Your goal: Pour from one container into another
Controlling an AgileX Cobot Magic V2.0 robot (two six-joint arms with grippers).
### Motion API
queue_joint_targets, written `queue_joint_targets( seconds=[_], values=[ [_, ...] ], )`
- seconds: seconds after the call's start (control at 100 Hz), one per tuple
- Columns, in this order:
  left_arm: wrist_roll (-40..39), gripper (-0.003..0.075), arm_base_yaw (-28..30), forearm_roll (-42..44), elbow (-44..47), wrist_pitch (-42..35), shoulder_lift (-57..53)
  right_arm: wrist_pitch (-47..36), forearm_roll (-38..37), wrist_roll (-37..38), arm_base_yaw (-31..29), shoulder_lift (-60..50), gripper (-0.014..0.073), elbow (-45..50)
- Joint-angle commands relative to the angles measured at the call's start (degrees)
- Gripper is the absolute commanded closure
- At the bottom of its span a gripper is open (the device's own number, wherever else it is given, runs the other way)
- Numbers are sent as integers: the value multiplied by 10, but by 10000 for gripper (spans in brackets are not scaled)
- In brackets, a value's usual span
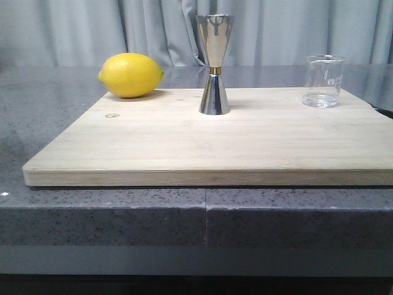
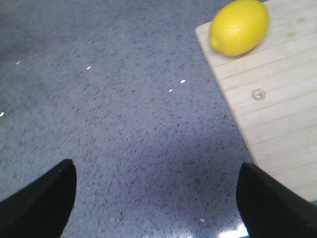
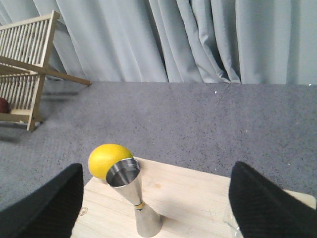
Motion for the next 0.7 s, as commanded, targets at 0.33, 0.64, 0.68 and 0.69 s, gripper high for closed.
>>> queue_joint_targets(
  seconds=[0.33, 0.64, 0.68, 0.69],
  values=[
    [-83, 115, -3, 54, 237, -167, -260, 66, -13, 105, -4, -170, 49, 66],
    [-83, 331, -4, 74, 245, -167, -276, 77, -13, 112, -4, -175, 375, 79],
    [-83, 393, -4, 76, 245, -167, -276, 77, -13, 112, -4, -174, 457, 79],
    [-83, 403, -4, 77, 245, -167, -276, 77, -13, 112, -4, -174, 470, 79]
  ],
)
